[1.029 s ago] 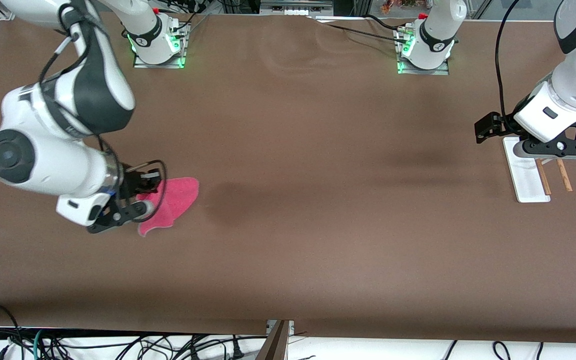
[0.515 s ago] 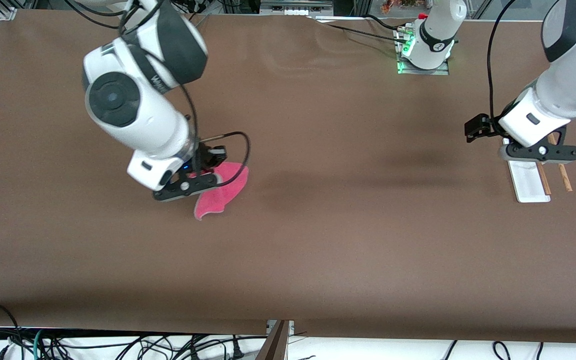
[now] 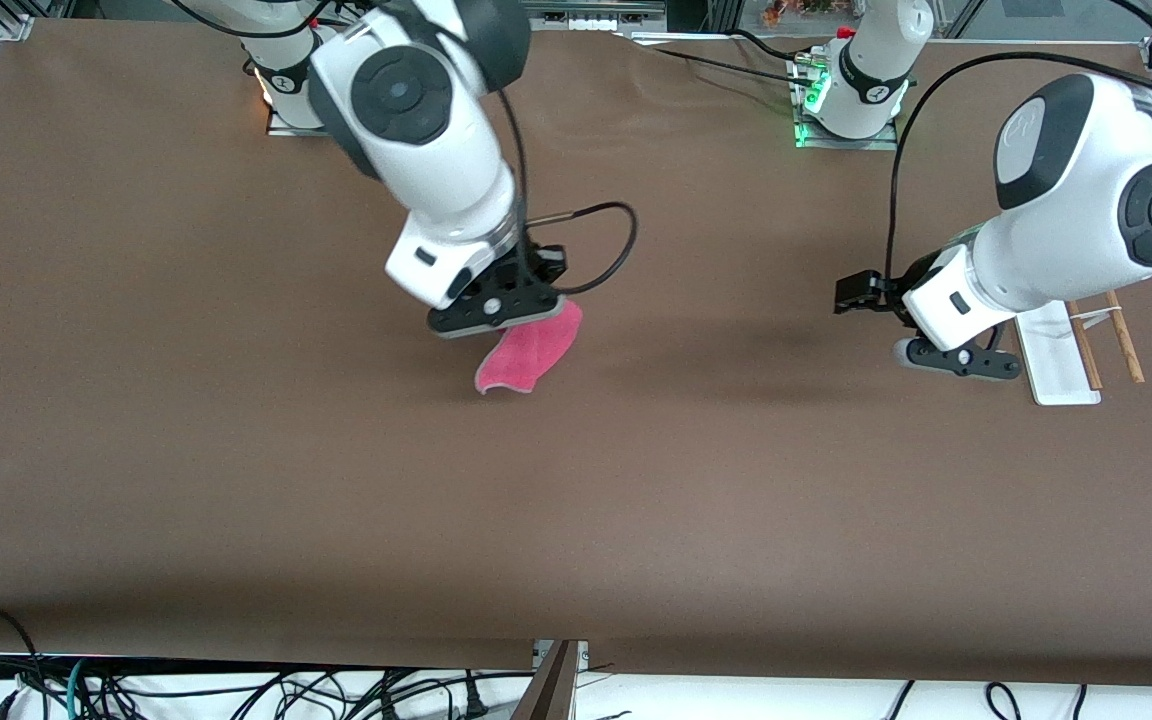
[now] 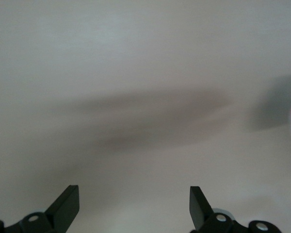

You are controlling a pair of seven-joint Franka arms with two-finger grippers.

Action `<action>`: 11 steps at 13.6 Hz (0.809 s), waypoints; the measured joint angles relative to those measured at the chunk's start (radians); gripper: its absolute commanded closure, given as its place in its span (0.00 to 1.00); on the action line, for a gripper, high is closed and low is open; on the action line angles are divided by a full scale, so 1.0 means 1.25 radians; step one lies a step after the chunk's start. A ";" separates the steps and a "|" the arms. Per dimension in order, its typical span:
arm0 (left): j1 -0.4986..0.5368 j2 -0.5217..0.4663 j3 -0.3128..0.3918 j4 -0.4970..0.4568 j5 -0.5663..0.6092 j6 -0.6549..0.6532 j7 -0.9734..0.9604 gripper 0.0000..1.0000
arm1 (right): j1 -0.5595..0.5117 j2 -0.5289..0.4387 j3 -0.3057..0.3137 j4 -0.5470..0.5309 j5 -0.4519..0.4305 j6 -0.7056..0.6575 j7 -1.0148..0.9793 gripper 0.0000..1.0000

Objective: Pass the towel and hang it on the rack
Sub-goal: 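Raise the towel with the right gripper while the left gripper approaches it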

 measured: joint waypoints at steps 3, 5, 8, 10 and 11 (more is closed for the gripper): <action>0.000 0.011 0.001 0.000 -0.130 0.032 0.114 0.00 | 0.046 0.000 0.000 0.000 0.000 0.036 0.044 1.00; 0.003 0.022 0.005 0.000 -0.232 0.033 0.242 0.00 | 0.062 0.000 -0.001 0.000 0.000 0.043 0.050 1.00; 0.018 0.044 0.006 0.000 -0.311 0.034 0.454 0.00 | 0.087 0.000 -0.001 0.000 0.000 0.052 0.062 1.00; 0.031 0.066 0.008 -0.001 -0.365 0.034 0.634 0.00 | 0.101 0.000 -0.001 0.000 0.000 0.065 0.086 1.00; 0.041 0.079 0.008 -0.005 -0.404 0.034 0.727 0.00 | 0.104 0.000 -0.001 0.000 0.000 0.069 0.089 1.00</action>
